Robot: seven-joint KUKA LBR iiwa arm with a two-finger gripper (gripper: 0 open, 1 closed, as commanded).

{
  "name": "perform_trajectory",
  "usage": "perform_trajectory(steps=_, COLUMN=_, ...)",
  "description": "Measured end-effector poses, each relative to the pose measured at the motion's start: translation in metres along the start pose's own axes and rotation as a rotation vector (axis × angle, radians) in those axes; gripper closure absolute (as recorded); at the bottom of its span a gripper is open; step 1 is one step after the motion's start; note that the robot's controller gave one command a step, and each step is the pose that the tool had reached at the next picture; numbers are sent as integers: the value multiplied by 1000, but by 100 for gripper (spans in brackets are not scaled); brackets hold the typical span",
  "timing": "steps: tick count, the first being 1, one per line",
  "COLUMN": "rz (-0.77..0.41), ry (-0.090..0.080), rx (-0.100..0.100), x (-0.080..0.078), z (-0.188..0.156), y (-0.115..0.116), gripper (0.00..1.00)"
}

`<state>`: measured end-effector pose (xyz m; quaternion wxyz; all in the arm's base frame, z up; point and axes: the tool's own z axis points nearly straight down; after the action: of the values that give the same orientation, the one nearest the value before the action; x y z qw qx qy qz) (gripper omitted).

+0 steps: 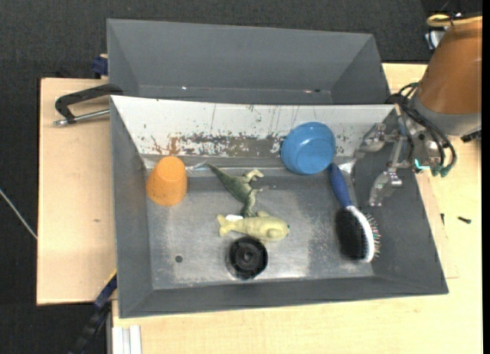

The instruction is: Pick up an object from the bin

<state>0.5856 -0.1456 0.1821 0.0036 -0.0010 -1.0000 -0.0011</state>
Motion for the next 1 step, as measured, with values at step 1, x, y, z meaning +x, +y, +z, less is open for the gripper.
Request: perform_trajectory(steps=1, rz=-478, ry=-24, rx=9, x=11, z=83, y=4, gripper=0)
